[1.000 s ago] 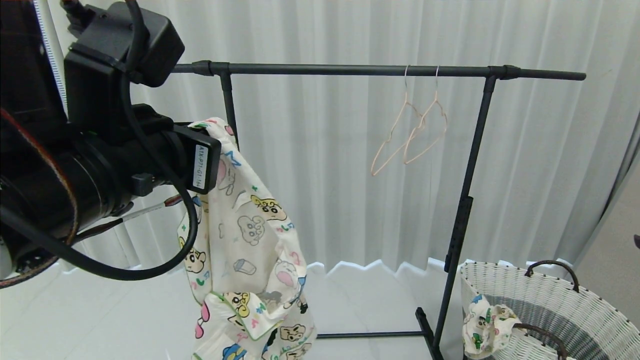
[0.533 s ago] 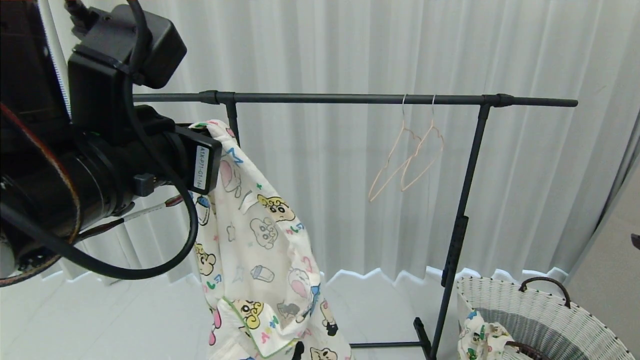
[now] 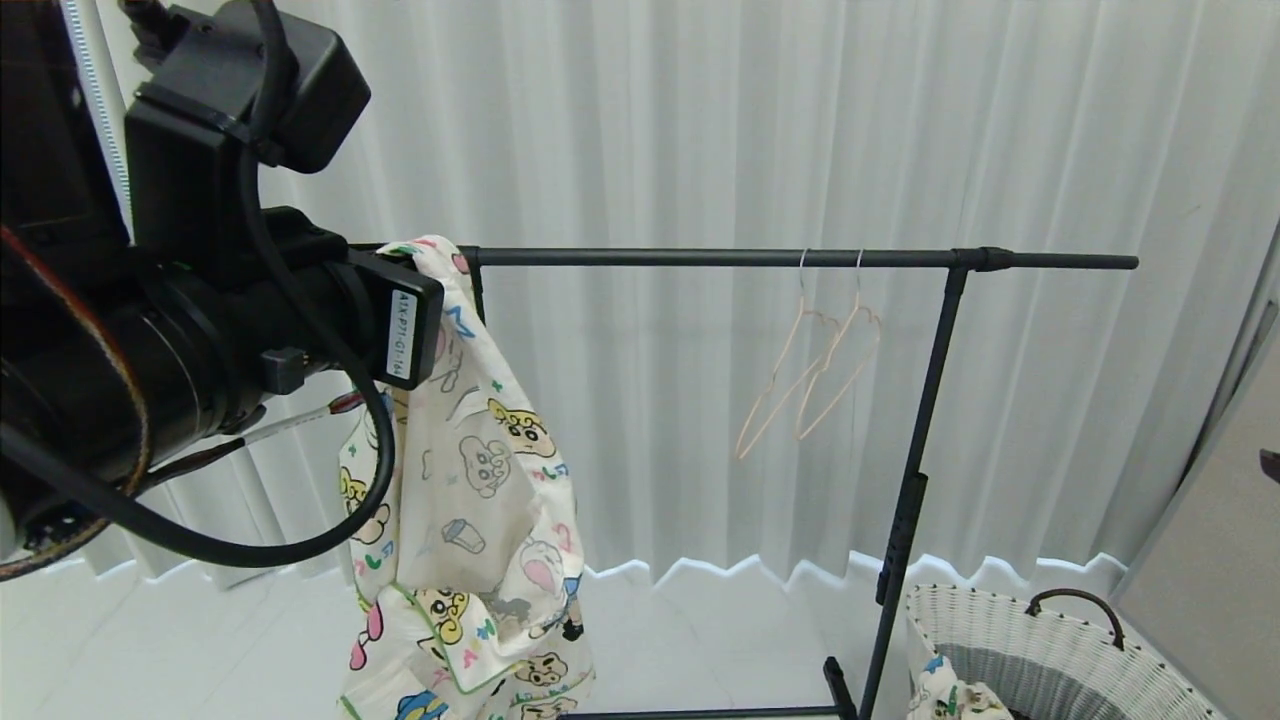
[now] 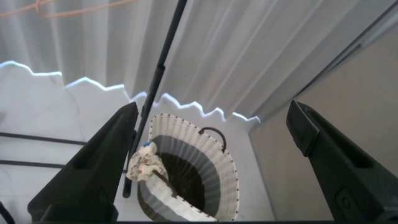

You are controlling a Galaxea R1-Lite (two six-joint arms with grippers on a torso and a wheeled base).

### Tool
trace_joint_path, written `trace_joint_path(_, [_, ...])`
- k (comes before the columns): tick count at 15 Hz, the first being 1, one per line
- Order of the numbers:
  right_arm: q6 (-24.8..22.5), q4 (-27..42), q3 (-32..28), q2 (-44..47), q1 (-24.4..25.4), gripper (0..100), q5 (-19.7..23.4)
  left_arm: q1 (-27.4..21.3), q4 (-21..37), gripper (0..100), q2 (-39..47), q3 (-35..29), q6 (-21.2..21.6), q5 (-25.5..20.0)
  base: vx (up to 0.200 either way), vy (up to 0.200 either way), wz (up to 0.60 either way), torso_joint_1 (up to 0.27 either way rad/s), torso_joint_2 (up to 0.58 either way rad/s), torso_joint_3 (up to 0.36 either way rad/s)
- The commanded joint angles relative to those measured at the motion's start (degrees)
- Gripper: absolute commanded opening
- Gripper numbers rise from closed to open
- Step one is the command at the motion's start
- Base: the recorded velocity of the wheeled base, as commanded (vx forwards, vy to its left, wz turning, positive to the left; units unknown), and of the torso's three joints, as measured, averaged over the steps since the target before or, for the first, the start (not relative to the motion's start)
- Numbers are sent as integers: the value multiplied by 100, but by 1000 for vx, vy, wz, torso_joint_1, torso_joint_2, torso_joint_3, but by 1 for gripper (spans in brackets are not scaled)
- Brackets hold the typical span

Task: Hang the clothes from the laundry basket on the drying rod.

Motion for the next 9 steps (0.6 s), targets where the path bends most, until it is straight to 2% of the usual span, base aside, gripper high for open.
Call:
trace_joint_path(1, [-3,4,4,16,-4,100,-3,-9,-2,0,17,8,-1,0,0,0,0,266,-535,-261])
trace_joint_path(5, [6,-5,22,16,-4,100,-12,-18,-2,0,34,8,-1,0,0,0,0,277,-551,-278])
trace_joint_path(7, [-12,-260,215,8,-4,100,-12,-80,-2,0,26,-1,8,0,0,0,0,237,-461,-239])
trace_joint_path(9, [-47,-726,470,8,-4,100,-21,-97,-2,0,26,8,8,9,200,0,0,75,-146,-78])
